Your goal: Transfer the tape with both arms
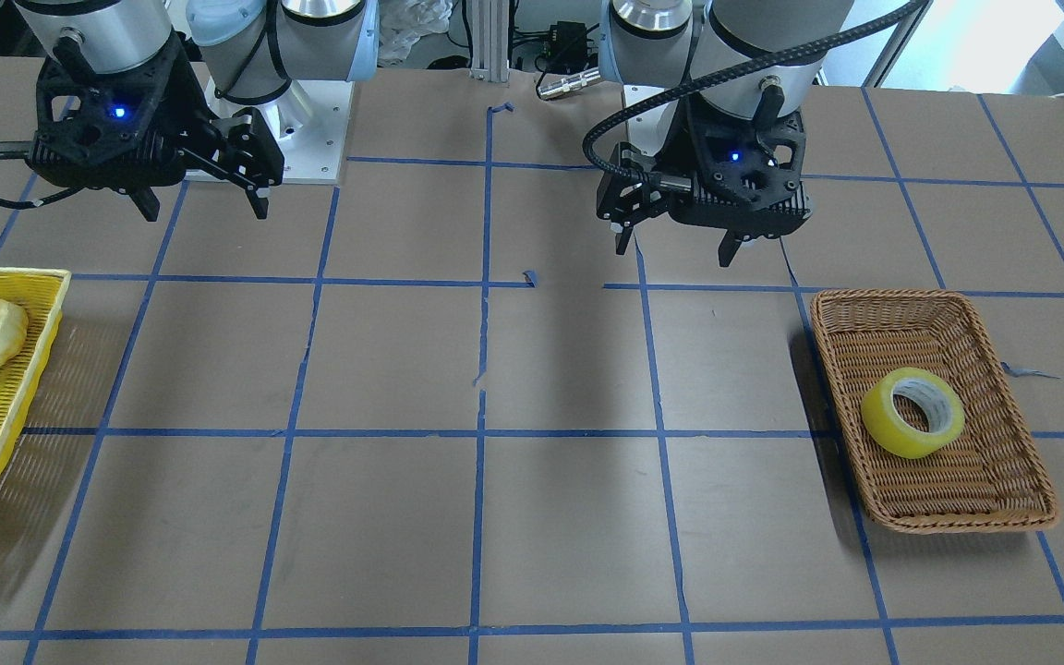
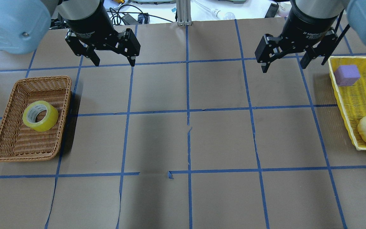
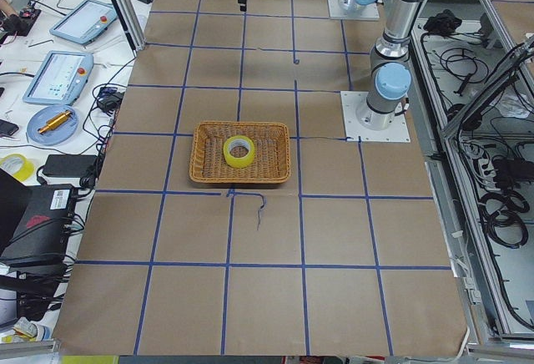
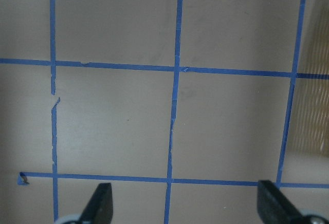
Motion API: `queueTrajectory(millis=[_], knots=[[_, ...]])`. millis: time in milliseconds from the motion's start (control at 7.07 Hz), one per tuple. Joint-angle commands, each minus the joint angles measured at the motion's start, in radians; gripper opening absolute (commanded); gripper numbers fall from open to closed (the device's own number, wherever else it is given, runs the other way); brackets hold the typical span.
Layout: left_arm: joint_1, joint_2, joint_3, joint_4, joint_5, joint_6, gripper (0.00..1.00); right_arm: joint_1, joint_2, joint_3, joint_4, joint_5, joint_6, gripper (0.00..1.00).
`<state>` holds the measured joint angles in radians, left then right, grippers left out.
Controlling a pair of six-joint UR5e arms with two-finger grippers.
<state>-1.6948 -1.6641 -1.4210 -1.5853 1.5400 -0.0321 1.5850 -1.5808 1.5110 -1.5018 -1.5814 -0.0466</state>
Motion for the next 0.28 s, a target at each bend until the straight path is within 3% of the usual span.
queueTrajectory(millis=[0, 141], knots=[[0.000, 0.003, -0.001, 0.001, 0.002, 0.024, 1.00, 0.000, 0.001, 0.000, 0.000, 0.001, -0.001, 1.00], [0.000, 0.004, -0.004, 0.002, 0.002, 0.024, 1.00, 0.000, 0.001, 0.000, 0.000, 0.001, -0.001, 1.00]])
